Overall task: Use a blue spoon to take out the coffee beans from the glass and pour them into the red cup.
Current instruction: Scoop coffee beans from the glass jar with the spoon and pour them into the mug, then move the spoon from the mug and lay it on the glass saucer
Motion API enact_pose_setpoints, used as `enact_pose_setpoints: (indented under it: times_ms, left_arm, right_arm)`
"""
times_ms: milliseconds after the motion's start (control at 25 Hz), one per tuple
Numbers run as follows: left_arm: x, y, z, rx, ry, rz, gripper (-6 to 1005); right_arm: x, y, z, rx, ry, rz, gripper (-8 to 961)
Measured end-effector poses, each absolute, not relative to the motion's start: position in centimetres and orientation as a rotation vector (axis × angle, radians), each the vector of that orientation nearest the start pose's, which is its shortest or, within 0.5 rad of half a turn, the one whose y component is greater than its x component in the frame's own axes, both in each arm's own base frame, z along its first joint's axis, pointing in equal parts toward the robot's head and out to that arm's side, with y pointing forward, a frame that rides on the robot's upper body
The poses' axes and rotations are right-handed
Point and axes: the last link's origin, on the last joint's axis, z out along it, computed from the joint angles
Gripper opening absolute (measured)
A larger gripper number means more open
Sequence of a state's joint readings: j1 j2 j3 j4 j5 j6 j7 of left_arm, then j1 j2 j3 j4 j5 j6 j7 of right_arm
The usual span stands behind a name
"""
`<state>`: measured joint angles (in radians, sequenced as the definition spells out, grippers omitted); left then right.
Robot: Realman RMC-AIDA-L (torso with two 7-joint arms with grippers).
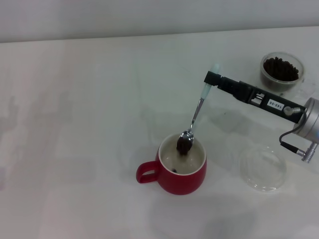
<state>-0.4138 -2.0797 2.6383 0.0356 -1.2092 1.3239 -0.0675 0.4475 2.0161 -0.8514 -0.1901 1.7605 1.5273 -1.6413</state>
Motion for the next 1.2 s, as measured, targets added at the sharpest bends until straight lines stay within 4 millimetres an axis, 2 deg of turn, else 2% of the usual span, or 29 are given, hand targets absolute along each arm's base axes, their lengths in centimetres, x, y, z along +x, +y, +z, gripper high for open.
enact_pose_setpoints:
  times_ms: [320, 720, 920, 1200]
  left_arm:
    - [-34.8, 31.0, 0.9, -1.558, -0.383, -0.598, 565]
    - [-34.6, 31.0, 0.8, -1.559, -0.342, -0.567, 564]
    - [-34.4, 31.3, 0.8, -1.558, -0.340, -0.573, 563]
    - [-34.2, 31.7, 1.0, -1.535, -0.345, -0.582, 564]
  right_arm:
    - [28.8, 29.5, -1.5, -2.285, 1.108, 1.283, 153]
    - [28.4, 29.1, -0.9, -2.293, 1.018, 1.334, 153]
    - [28.9, 29.0, 0.0, -2.203, 1.142, 1.409, 154]
    - [31.1, 27.7, 3.2, -2.032, 1.316, 1.509, 154]
